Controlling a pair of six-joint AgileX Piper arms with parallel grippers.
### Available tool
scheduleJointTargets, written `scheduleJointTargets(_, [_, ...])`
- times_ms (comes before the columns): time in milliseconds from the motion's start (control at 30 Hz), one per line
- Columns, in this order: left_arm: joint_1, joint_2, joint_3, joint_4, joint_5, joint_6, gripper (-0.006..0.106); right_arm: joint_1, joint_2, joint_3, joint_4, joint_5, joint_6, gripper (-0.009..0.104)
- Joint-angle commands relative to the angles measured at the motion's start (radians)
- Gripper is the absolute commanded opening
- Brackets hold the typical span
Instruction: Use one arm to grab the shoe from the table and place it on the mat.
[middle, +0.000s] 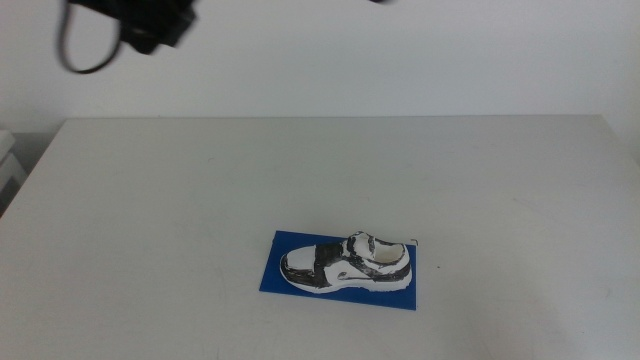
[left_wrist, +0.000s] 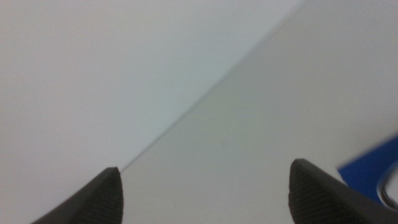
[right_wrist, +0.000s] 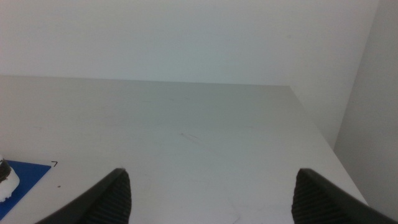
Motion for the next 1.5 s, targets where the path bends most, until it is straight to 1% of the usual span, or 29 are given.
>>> scheduleJointTargets(0, [0.073,-0.103,0.082,-0.05,-0.23,-0.02,0.089,-0.004,-0.021,-0.01,-0.008,-0.079,-0.013,0.066])
scheduleJointTargets(100, [0.179,-0.204,0.244,-0.138,-0.398,-0.016,0.089,-0.004,-0.021,-0.01,-0.008,-0.079,-0.013,0.066])
scheduleJointTargets(167, [0.251,-0.28,0.368,-0.163,-0.512,-0.016,0.089,-0.004,-0.021,-0.01,-0.008,-0.079,-0.013,0.066])
scheduleJointTargets(267, [0.346,-0.401,0.551,-0.184,-0.645,-0.016,0.089,-0.004,-0.021,-0.01,-0.008,-0.079,-0.013,0.066])
scheduleJointTargets(433, [0.505,-0.64,0.846,-0.189,-0.793,-0.02,0.089,-0.004,-0.021,-0.01,-0.008,-0.079,-0.013,0.066])
scheduleJointTargets(567, [0.6,-0.838,1.062,-0.228,-0.874,-0.02,0.089,-0.004,-0.021,-0.01,-0.008,-0.079,-0.013,0.066])
scheduleJointTargets(767, [0.625,-1.08,1.224,-0.232,-0.887,-0.02,0.089,-0.004,-0.021,-0.01,-0.008,-0.079,-0.013,0.066])
scheduleJointTargets(867, [0.623,-1.151,1.28,-0.28,-0.896,-0.02,0.089,-0.004,-0.021,-0.01,-0.008,-0.079,-0.013,0.066])
scheduleJointTargets(1000, [0.623,-1.189,1.378,-0.344,-0.959,-0.002,0.089,-0.004,-0.021,-0.01,-0.008,-0.079,-0.013,0.066])
scheduleJointTargets(1133, [0.623,-1.201,1.474,-0.339,-0.999,0.014,0.089,-0.004,-0.021,-0.01,-0.008,-0.079,-0.013,0.066])
scheduleJointTargets(1467, [0.623,-1.379,1.613,-0.344,-0.991,0.013,0.089,-0.004,-0.021,-0.01,-0.008,-0.079,-0.013,0.066])
